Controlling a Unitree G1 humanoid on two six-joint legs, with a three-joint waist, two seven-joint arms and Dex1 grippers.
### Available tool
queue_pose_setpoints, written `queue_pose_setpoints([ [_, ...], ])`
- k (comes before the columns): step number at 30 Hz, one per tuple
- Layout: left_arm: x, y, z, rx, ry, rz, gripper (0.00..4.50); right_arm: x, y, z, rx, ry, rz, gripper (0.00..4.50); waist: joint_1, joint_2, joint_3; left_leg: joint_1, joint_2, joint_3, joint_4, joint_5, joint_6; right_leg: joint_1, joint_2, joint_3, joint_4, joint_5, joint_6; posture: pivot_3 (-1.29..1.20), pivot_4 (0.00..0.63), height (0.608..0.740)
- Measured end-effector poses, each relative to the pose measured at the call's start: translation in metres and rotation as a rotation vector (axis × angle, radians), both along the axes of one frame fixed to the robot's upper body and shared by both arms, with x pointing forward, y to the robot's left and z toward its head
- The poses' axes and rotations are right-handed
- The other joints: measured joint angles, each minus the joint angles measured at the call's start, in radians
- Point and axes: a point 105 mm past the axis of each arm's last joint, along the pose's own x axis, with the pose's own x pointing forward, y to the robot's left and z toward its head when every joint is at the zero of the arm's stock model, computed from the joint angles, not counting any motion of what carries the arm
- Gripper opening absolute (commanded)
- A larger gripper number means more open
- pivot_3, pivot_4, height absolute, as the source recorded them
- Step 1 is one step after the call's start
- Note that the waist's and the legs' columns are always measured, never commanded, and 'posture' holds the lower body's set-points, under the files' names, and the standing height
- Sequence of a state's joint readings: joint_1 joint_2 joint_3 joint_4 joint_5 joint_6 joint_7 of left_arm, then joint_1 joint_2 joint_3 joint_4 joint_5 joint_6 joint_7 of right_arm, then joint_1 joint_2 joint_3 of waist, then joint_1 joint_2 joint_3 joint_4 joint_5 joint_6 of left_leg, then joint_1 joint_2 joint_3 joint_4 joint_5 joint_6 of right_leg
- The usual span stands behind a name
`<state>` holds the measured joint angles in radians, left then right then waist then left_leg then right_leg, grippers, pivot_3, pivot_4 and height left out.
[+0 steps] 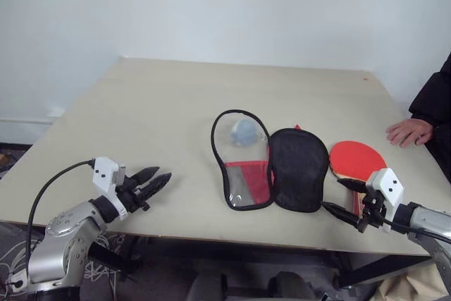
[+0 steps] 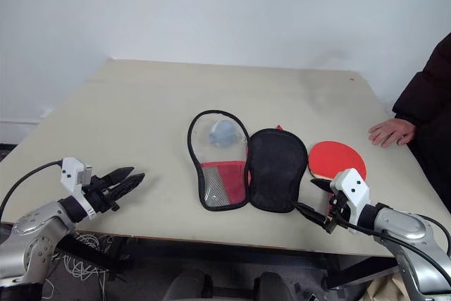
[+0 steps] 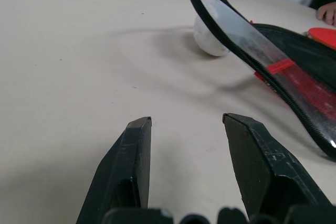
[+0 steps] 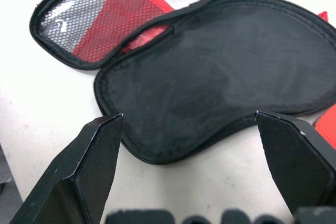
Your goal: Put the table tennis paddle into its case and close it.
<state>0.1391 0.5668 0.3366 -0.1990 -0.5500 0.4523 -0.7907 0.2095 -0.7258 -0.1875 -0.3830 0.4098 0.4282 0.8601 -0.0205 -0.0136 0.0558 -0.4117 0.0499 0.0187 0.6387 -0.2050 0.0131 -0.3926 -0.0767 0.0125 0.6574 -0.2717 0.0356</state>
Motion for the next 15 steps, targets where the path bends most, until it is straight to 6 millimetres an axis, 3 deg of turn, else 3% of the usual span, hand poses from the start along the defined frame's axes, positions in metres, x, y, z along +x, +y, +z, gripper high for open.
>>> queue_pose_setpoints([
  [15,0.0070,-0.0082,0.0026,-0.001,0.015,-0.036,2.25,0.0009,-0.0025,-0.0012,-0.002,0.000,-0.011,4.36,0.000,0.000,0.000,0.000,-0.003,0.001,0.000,0.000,0.000,-0.001,0.000,-0.001,0.000,0.000,0.000,0.00,0.000,0.725],
])
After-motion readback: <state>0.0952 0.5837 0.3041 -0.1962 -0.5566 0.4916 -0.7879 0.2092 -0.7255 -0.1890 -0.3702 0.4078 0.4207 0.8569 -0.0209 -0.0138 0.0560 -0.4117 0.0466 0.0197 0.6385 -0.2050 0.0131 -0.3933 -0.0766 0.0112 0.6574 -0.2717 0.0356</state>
